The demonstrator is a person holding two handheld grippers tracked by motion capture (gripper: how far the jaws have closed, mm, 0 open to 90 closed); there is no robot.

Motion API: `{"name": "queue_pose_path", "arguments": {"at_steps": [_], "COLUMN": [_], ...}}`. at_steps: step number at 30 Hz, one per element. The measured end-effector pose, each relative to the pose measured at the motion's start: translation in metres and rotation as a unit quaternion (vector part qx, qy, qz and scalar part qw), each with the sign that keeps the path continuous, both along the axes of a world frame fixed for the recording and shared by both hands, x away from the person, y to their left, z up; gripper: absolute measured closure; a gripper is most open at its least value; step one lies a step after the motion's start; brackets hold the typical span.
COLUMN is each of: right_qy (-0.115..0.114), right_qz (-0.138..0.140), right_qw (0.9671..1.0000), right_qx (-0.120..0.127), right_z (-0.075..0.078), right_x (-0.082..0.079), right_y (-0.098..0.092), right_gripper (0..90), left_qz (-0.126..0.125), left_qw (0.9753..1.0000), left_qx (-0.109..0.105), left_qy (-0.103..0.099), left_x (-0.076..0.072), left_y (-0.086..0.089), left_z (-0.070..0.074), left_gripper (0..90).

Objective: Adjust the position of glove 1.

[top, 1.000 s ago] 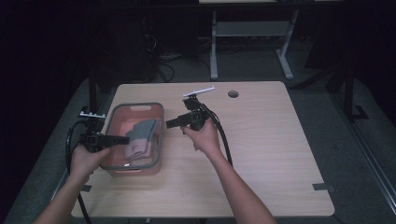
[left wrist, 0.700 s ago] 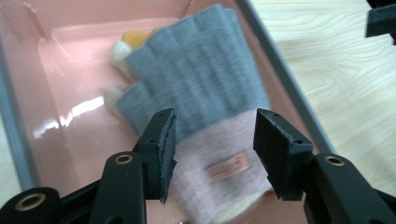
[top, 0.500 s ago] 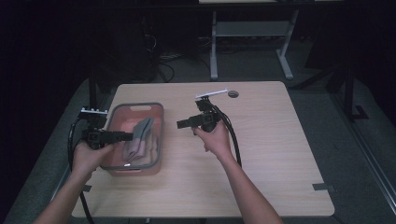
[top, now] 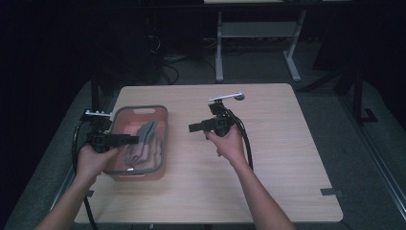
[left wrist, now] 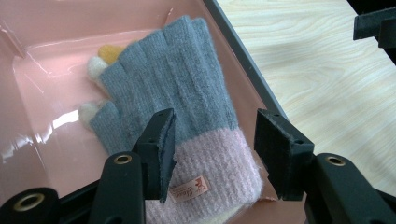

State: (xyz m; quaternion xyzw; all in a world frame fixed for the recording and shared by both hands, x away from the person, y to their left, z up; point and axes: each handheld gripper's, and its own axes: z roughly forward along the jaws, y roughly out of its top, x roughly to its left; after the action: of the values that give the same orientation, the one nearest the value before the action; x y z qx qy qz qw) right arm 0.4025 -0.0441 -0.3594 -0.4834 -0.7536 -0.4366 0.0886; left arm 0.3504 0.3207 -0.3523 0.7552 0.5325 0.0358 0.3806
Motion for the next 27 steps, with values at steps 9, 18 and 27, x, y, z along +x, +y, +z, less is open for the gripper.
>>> {"name": "queue_pose_path", "arguments": {"at_steps": [9, 18, 27], "right_qy": [-0.004, -0.006, -0.004], "right_qz": [-0.007, -0.020, -0.031], "right_qw": [1.0000, 0.9998, 0.9995], "right_qx": [-0.005, -0.004, 0.000], "right_z": [0.000, 0.001, 0.000], "right_x": [-0.003, -0.007, -0.010], "right_y": [-0.015, -0.034, -0.049], "right_gripper": [48.7, 48.0, 47.7], "left_qz": [-0.004, -0.011, -0.017], "left_qw": [1.0000, 0.9998, 0.9993], "left_qx": [-0.002, 0.007, 0.012], "left_qy": [-0.002, 0.014, 0.032], "left_x": [0.001, 0.006, 0.011], "left_y": [-0.005, -0.013, -0.025], "left_z": [0.002, -0.007, -0.021], "left_gripper": [48.5, 52.6, 54.9]}}
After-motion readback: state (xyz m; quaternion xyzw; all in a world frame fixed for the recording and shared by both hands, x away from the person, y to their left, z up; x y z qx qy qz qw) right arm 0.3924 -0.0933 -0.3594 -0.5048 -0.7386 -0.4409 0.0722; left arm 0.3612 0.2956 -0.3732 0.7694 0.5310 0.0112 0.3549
